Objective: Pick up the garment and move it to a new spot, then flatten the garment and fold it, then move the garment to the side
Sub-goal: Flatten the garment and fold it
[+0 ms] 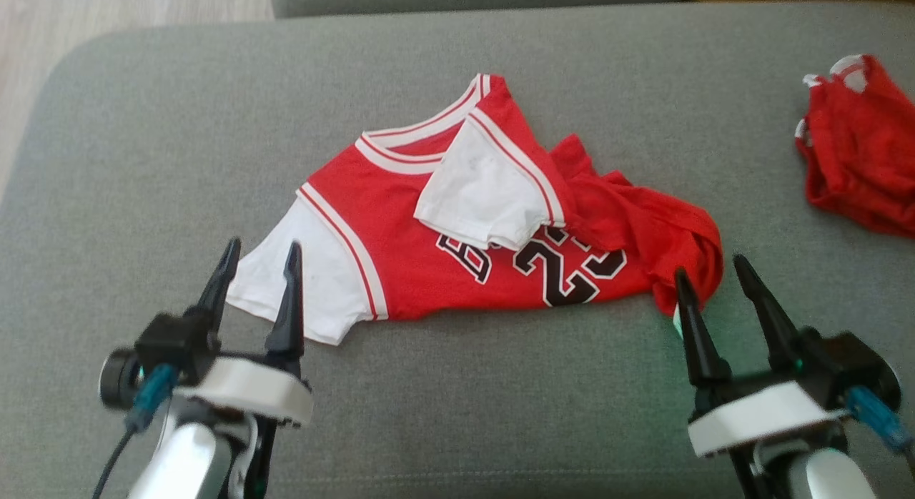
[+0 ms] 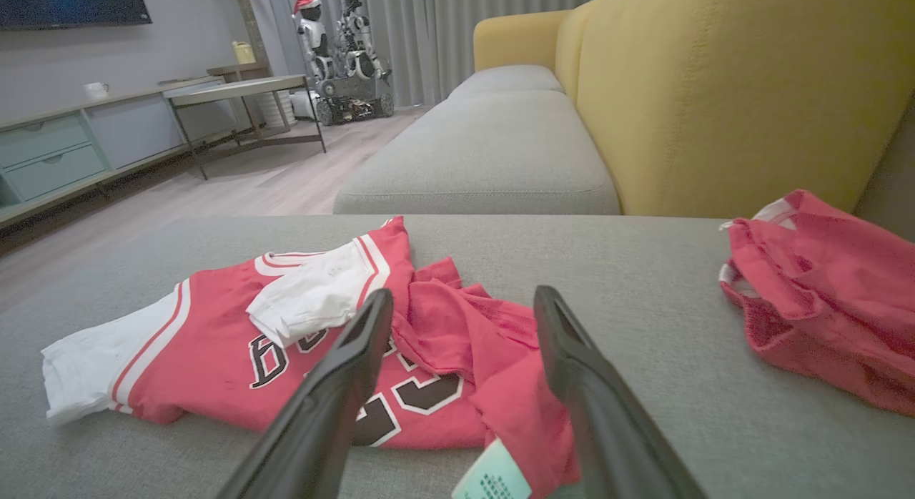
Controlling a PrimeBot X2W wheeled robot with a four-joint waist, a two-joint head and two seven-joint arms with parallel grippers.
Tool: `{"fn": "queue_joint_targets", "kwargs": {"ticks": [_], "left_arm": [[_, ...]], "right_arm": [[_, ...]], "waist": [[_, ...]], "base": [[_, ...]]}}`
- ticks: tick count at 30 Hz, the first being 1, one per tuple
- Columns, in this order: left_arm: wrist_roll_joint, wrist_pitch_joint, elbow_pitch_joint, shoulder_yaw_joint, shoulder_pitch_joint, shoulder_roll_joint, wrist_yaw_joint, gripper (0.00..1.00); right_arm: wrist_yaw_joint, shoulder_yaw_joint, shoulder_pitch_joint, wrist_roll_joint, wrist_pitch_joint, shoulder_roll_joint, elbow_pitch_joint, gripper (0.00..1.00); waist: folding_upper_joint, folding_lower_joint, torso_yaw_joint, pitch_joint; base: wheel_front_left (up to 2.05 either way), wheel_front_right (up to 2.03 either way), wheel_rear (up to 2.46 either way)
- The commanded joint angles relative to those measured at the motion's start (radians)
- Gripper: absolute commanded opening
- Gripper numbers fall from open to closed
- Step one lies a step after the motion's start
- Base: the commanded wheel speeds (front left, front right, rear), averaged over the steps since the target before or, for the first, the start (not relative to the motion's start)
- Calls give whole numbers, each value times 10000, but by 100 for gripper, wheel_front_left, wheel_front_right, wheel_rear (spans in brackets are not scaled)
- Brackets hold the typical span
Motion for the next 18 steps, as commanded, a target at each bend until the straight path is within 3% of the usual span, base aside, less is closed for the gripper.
{"fn": "queue_joint_targets", "kwargs": {"ticks": [1,18], "left_arm": [[-47,22,-375,339,-21,304,124,100],[-149,253,-992,364,697,541,468,100]], "right_arm": [[-7,105,86,55,14,70,-452,100],[-7,-337,820,441,176,152,-1076,100]], "waist": [[-1,0,-44,-215],[-1,0,-145,-735]], "base": [[0,0,0],[0,0,0]]}}
